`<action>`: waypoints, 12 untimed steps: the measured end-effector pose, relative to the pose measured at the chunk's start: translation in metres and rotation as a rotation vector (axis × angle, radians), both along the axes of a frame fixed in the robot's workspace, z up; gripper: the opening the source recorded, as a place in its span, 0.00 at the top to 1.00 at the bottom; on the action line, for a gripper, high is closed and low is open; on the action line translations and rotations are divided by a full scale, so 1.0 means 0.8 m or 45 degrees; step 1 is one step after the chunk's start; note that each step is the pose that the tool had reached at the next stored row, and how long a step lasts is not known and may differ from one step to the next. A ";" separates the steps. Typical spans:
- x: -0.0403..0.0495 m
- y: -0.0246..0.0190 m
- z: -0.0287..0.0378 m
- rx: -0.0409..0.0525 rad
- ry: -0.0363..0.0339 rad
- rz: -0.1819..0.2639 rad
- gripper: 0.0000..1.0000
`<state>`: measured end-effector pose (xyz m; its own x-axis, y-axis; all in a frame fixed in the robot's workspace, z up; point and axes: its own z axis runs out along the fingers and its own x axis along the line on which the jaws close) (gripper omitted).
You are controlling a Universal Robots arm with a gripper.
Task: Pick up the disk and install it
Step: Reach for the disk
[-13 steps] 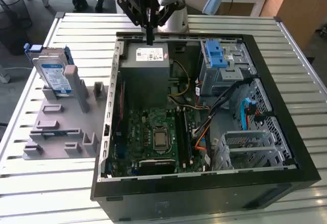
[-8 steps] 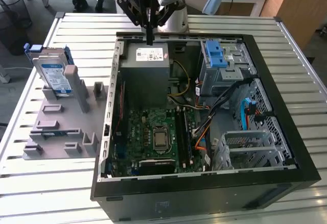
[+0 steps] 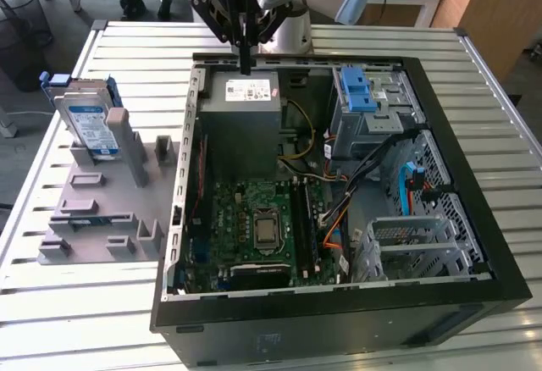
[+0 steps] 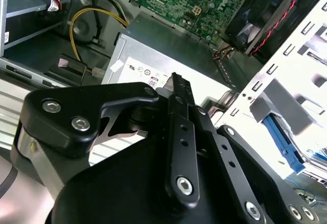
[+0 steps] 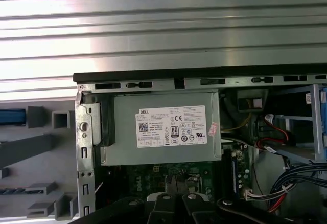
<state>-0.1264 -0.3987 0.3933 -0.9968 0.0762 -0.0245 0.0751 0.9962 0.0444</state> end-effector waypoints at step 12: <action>-0.007 0.0077 0.0000 0.000 0.0001 0.000 0.89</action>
